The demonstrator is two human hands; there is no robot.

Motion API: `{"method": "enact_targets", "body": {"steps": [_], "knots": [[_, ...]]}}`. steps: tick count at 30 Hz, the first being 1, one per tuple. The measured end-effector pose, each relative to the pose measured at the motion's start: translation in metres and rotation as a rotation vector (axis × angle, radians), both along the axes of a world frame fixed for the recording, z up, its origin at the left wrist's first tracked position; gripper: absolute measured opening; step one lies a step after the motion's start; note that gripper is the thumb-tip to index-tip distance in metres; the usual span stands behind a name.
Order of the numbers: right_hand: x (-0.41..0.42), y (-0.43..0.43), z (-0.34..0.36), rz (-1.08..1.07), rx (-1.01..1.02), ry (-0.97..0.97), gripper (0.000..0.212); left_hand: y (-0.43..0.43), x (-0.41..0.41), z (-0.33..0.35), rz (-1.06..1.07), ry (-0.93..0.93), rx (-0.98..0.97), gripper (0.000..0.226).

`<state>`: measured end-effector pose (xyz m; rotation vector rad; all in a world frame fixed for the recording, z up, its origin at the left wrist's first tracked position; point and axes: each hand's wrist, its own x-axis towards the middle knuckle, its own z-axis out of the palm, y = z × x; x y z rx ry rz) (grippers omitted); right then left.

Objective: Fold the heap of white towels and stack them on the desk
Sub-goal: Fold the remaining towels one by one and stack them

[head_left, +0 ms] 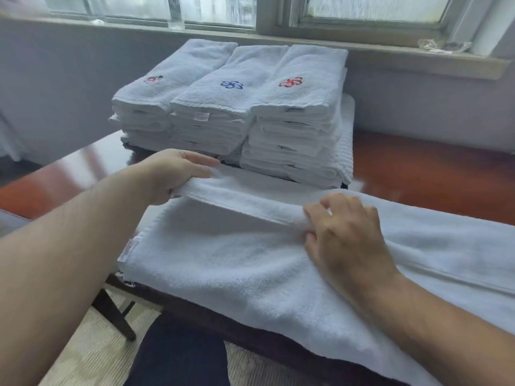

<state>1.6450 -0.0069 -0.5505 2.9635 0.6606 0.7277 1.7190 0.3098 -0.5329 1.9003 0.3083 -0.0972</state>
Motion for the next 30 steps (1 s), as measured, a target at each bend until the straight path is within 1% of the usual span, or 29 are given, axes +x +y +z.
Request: {"method": "enact_targets", "body": {"steps": [1,3,5,6,8,10,11,12,13,14,15,16,17,18,19,21,22,25,27,30], "knots": [[0.002,-0.001,0.001,0.009,-0.048,0.015,0.020,0.000,0.000,-0.001,0.008,0.007,0.020,0.025],[0.004,-0.001,0.004,0.058,-0.141,0.049,0.019,-0.003,0.000,-0.003,0.028,0.013,0.026,0.026],[0.000,-0.002,0.004,0.111,-0.201,0.099,0.012,-0.006,0.000,-0.005,0.009,0.017,0.087,0.038],[-0.002,-0.003,0.002,0.139,-0.207,0.138,0.013,-0.007,0.000,-0.006,-0.011,0.017,0.156,0.043],[-0.002,-0.006,0.002,0.193,-0.198,0.231,0.026,-0.011,0.002,-0.006,-0.036,-0.006,0.344,0.051],[-0.001,-0.010,0.005,0.228,-0.177,0.275,0.035,-0.018,0.003,-0.004,-0.003,-0.043,0.662,0.059],[0.001,-0.012,0.008,0.240,-0.160,0.284,0.043,-0.024,0.002,-0.004,0.028,-0.060,0.813,0.062],[0.002,-0.015,0.010,0.248,-0.123,0.287,0.051,-0.031,-0.001,-0.004,0.063,-0.091,0.927,0.062],[0.005,-0.019,0.011,0.242,-0.052,0.281,0.055,-0.040,-0.006,-0.003,0.083,-0.167,0.996,0.057],[0.010,-0.024,0.012,0.221,0.044,0.253,0.055,-0.049,-0.011,-0.004,0.068,-0.279,1.022,0.052],[0.017,-0.028,0.013,0.174,0.125,0.206,0.054,-0.060,-0.016,-0.005,0.008,-0.400,1.005,0.046],[0.024,-0.034,0.013,0.100,0.172,0.177,0.051,-0.069,-0.020,-0.007,-0.091,-0.481,0.972,0.043],[0.032,-0.039,0.014,0.007,0.177,0.207,0.050,-0.078,-0.023,-0.010,-0.196,-0.494,0.945,0.041],[0.038,-0.044,0.012,-0.074,0.150,0.291,0.051,-0.085,-0.024,-0.014,-0.281,-0.442,0.944,0.043],[0.044,-0.050,0.009,-0.125,0.112,0.407,0.057,-0.089,-0.023,-0.020,-0.339,-0.358,0.972,0.047],[0.050,-0.058,0.001,-0.186,0.044,0.605,0.070,-0.091,-0.020,-0.031,-0.372,-0.218,1.040,0.058],[0.052,-0.061,-0.003,-0.210,0.014,0.640,0.074,-0.091,-0.018,-0.034,-0.361,-0.184,1.055,0.063],[0.060,-0.061,-0.006,-0.279,-0.013,0.649,0.077,-0.091,-0.015,-0.040,-0.330,-0.167,1.064,0.075],[0.065,-0.053,-0.004,-0.335,0.004,0.658,0.079,-0.093,-0.012,-0.039,-0.339,-0.143,1.062,0.072],[0.067,-0.042,-0.010,-0.261,0.009,0.641,0.086,-0.095,-0.010,-0.041,-0.333,-0.136,1.058,0.069]]}}
